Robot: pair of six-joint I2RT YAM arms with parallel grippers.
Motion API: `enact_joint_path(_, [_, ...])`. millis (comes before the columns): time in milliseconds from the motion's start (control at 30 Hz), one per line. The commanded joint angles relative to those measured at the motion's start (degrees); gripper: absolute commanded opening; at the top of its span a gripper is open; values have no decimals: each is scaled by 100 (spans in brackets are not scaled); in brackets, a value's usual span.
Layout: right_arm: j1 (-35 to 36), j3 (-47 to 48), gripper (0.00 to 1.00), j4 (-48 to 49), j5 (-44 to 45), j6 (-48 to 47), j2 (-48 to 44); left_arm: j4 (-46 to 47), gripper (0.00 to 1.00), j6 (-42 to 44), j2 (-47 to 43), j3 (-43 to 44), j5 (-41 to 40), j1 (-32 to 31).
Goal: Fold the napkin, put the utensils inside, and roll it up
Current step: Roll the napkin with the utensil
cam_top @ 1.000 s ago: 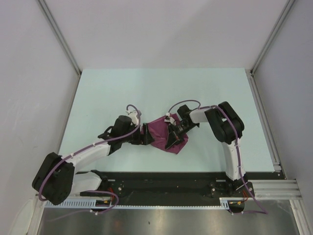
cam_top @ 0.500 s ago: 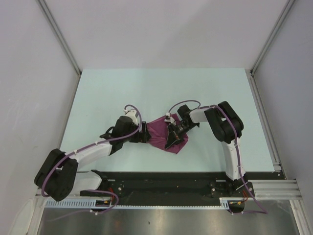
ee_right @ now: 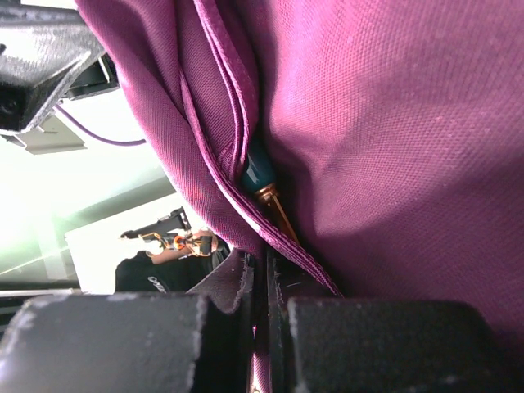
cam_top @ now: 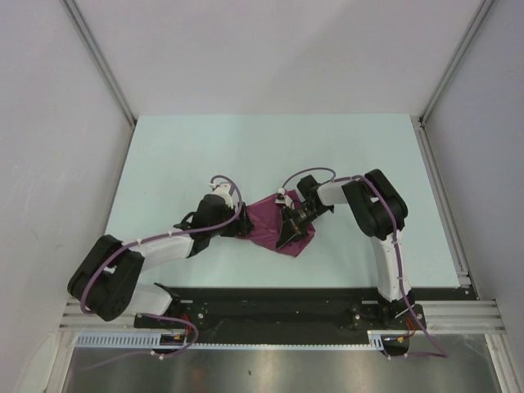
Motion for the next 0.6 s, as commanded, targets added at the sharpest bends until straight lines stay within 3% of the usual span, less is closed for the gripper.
enact_joint_path(0, [-80,-94,0,245,867,-226,346,183,73,-309,213,55,-186,35])
enact_joint_path(100, [-72,-103,0,254,902,-244,329,165,63,-424,371,38,-107,44])
enact_joint_path(267, [-72,-111,2,245,946,-209,171,-37,37,-389,608,116,-142,53])
enact_joint_path(333, [-71,-103,13,254,1025,-182,-5,-177,24,-328,653,195,-134,70])
enact_joint_path(400, [-71,-76,22,210,1148,-165,-154,-300,19,-240,749,275,-64,96])
enact_joint_path(433, [-71,-15,32,175,1201,-139,-329,-414,15,-205,793,319,-37,123])
enact_joint_path(567, [-80,161,47,26,1534,-94,-918,-590,8,-64,1118,529,226,184])
